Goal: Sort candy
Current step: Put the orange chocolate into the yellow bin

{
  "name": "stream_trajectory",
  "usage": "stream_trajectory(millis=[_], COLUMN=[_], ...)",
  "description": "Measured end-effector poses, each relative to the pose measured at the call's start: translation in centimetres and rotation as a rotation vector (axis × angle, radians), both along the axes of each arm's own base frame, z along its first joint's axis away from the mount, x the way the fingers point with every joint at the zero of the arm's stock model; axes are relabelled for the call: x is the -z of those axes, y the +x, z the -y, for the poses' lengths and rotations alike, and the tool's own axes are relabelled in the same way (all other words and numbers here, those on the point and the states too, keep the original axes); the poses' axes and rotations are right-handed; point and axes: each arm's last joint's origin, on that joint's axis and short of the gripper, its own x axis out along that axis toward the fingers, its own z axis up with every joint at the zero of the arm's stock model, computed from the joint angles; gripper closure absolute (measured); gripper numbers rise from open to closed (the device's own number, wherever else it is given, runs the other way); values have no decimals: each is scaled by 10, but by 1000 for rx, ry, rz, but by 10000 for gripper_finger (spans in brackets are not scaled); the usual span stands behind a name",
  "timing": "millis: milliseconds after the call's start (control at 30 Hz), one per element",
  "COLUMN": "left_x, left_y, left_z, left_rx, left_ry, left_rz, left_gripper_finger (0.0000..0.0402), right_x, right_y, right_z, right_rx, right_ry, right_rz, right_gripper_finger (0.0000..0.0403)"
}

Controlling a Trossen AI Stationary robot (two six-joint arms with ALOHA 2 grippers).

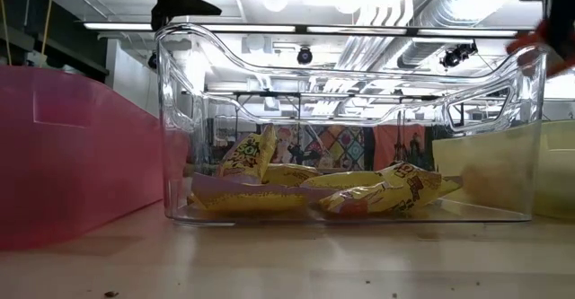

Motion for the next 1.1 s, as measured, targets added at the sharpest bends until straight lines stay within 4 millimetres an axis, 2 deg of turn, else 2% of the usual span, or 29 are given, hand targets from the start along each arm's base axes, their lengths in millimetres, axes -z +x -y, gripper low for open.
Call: stream_trajectory(millis=[67, 167, 433, 567, 733, 900, 1100], left_x=[0, 0, 0, 0, -2, -11, -19], left_y=[0, 0, 0, 0, 1, 3, 3], left_z=[0, 0, 0, 0, 0, 6, 17], left_rx=[3, 5, 6, 7, 18, 65, 106], left_ry=[11, 20, 21, 21, 26, 117, 158], left_rz=[-2, -5, -6, -4, 12, 86, 157], left_gripper_finger=[196, 196, 196, 196, 196, 196, 196], right_x=[6, 9, 7, -4, -40, -74, -94], right_y=[4, 12, 22, 30, 43, 41, 28], right_z=[1, 3, 13, 19, 34, 60, 85], right_rx=[-1, -28, -81, -104, -118, -106, -82], right_ry=[-3, 13, 36, 65, 17, -91, -146], right_rz=[-61, -60, -40, 89, 411, 646, 756], right_gripper_finger=[386, 352, 215, 172, 161, 160, 160])
